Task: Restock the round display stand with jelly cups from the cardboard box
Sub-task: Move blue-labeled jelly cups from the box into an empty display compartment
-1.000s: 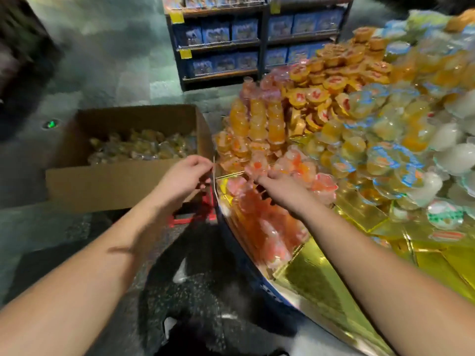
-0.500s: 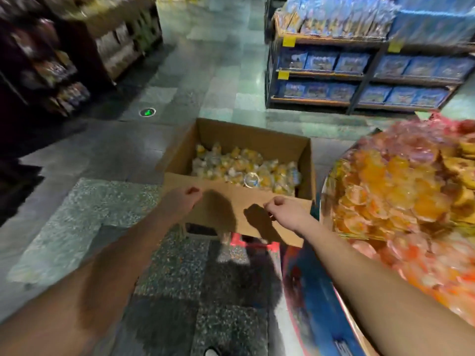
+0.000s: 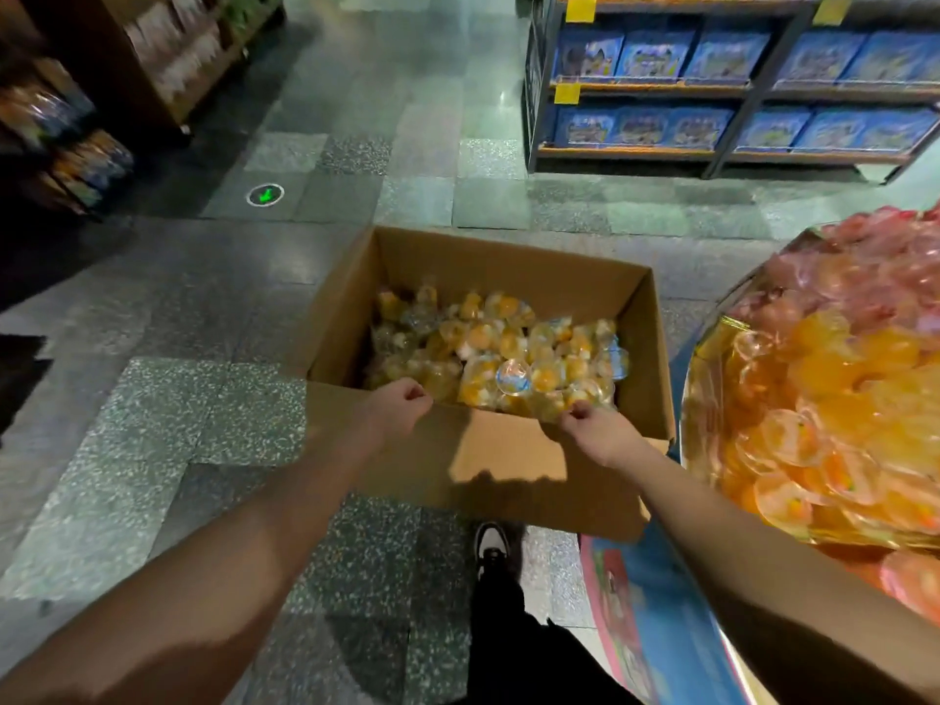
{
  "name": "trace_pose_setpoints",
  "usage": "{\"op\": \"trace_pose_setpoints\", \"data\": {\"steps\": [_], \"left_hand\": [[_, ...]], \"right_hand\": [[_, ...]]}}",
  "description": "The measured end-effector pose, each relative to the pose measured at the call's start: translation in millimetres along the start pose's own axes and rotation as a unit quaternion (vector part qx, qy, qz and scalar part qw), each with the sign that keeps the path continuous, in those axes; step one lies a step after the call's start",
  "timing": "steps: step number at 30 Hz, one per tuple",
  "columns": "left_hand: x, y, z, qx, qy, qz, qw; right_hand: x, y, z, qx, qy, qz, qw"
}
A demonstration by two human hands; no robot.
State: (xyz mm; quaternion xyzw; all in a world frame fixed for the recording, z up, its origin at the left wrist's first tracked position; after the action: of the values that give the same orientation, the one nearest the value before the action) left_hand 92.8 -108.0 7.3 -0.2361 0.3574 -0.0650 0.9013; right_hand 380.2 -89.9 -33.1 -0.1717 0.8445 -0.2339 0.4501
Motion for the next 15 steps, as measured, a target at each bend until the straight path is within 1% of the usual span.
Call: {"op": "trace_pose_setpoints", "data": {"steps": [3,6,10,12,14,15], "left_hand": [[10,53,16,-0.006,0.017,-0.030,0.999],[24,103,23,-0.019,0.042,-0.062,0.997],[44,163,24,-0.019,0.118,-0.089,0.989],[57,187,19,-0.008,0.182,-0.117,0.976],[72,204,11,0.010,0.259,-0.150,0.954],[79,210,7,0.018,0.280,-0.165,0.946]], "right_hand": [[-12,51,18,0.023,0.012,0.000,1.000],[-12,95,41,0.059,-0.006,-0.026,0.998],[-14,137,67,0.097,-0.040,-0.032,0.994],[-13,150,76,0.101,-0.068,-0.035,0.992],[-6,161,85,0.102,-0.108,-0.056,0.987],[-1,165,88,0.101,-0.127,-0.066,0.985]]}}
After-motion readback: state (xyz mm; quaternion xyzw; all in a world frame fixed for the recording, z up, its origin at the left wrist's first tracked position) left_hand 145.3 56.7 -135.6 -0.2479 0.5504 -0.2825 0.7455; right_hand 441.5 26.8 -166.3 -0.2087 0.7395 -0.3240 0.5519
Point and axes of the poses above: each hand's wrist, its own y-axis towards the middle knuckle, its own x-axis out of the palm, z = x × y, the point moved 8 cm from there along y, towards the middle knuckle, and after that the axes turned 2 degrees about -z, right-handed, at the moved point
